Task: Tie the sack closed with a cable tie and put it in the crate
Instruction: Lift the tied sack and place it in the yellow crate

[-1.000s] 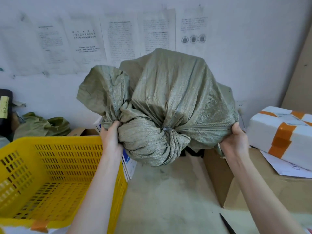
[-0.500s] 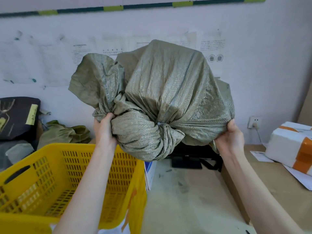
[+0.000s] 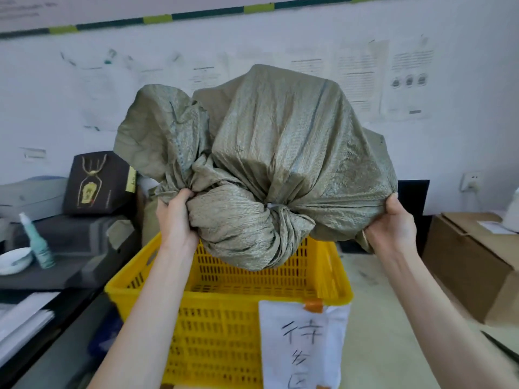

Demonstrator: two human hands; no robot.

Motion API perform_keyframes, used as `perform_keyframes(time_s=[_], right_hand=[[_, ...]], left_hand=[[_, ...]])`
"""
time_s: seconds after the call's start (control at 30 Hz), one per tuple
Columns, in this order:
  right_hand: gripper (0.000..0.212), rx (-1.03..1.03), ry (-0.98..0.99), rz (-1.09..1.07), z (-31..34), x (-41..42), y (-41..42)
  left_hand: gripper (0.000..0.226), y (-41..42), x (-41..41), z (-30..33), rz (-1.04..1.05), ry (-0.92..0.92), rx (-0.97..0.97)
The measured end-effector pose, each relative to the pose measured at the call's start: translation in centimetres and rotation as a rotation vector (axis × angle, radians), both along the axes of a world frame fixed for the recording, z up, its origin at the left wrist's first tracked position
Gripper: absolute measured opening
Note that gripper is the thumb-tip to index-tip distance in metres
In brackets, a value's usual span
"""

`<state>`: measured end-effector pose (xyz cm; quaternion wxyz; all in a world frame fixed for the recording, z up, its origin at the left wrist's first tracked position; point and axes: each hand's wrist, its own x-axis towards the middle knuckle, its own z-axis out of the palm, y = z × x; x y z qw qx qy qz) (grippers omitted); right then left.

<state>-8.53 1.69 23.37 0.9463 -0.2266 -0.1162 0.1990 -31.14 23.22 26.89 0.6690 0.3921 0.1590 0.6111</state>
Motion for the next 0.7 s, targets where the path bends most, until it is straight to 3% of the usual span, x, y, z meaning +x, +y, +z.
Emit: perform_keyframes(time_s=[0.33, 0.53, 0.7], right_hand=[[0.037, -0.215, 0.096, 0.107, 0.6, -7.9, 2.7], [0.031, -0.535, 0.125, 0.146, 0.3, -8.3, 3.7], [0.03, -0.623, 0.107, 0.165, 0.0, -8.4, 4.2]], left_hand=[[0.042, 4.2, -9.8, -1.0, -0.042, 0.145, -0.181], [0.026, 5.7, -10.4, -2.1, -0.133, 0.365, -0.305], [0.04, 5.8, -9.4, -3.9, -0.054, 0.412, -0.311]])
